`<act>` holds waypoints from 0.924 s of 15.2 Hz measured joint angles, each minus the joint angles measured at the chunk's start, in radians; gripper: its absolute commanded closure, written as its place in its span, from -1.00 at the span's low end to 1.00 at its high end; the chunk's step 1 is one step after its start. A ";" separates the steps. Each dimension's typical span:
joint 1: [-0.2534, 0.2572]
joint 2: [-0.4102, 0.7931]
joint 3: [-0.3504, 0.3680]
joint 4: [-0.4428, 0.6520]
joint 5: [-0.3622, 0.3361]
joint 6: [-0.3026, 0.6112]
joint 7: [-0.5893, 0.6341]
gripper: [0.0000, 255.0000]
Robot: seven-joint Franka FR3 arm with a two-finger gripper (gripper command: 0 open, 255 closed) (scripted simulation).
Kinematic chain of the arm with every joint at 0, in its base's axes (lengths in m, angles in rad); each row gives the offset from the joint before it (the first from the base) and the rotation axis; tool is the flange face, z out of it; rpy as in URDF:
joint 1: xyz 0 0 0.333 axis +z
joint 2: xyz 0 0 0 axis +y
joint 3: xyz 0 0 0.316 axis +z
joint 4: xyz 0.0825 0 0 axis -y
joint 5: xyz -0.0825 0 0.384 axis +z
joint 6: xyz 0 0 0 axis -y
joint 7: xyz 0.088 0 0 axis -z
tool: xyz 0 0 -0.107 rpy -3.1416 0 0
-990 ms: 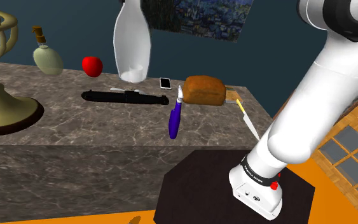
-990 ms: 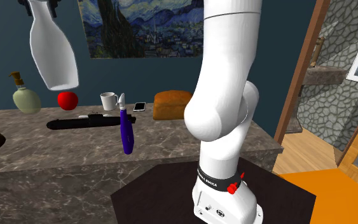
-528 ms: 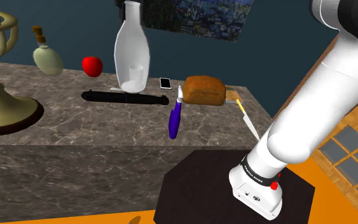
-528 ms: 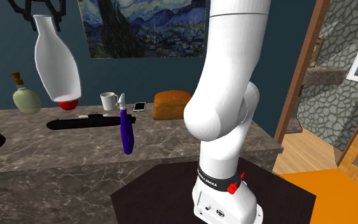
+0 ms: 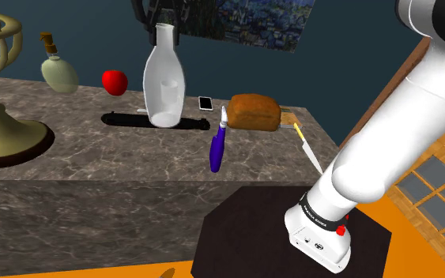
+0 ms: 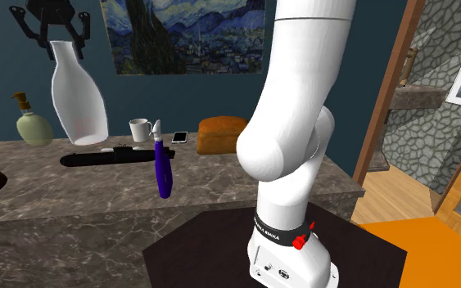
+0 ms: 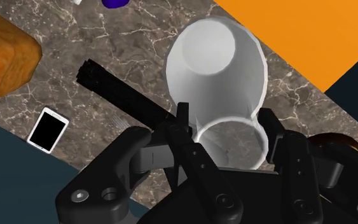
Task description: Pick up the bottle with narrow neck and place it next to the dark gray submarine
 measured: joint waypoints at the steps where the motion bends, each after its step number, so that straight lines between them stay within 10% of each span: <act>1: 0.000 -0.003 -0.001 -0.018 0.001 0.015 -0.001 1.00; 14: -0.001 -0.029 -0.003 -0.224 0.012 0.197 -0.010 1.00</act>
